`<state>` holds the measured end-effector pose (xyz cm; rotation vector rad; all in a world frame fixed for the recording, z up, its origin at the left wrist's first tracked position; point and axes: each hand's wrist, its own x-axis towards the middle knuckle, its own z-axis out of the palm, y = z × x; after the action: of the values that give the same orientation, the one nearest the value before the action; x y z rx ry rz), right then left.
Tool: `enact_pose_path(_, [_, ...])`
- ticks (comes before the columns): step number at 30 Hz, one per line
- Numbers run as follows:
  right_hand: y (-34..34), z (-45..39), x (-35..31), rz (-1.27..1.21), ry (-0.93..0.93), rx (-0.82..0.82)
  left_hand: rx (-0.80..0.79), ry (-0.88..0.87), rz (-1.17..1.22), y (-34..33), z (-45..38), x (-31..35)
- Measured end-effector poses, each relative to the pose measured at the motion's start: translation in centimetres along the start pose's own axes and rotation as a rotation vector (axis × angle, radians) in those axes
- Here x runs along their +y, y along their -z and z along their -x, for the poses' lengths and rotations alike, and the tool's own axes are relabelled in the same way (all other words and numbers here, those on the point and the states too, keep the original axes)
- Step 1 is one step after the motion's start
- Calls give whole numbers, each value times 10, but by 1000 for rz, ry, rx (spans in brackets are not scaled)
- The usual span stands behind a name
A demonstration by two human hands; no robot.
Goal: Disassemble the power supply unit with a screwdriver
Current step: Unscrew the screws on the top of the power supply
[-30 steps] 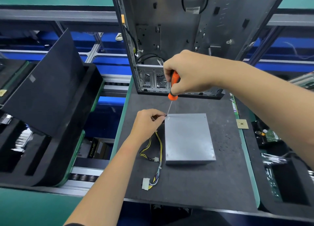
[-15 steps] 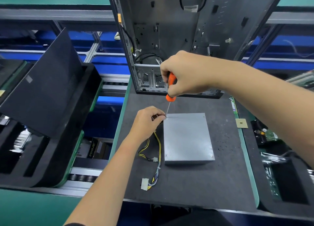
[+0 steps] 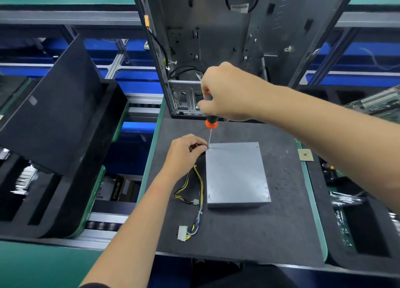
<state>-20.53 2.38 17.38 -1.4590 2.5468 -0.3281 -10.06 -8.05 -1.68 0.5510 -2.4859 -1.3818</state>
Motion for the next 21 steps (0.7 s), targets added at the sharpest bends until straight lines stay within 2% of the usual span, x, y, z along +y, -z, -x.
enact_pose_path(5, [-1,0,-13,61,-65,41,1,13,40,2,1,1])
enact_pose_path(8, [2,-5,-14,116,-64,4,-19,8,33,3,0,2])
enact_pose_path(13, [10,-11,-9,181,119,-221,-26,55,75,4,1,3])
enact_pose_path(21, [16,-13,-5,265,300,-322,-28,40,64,6,3,3])
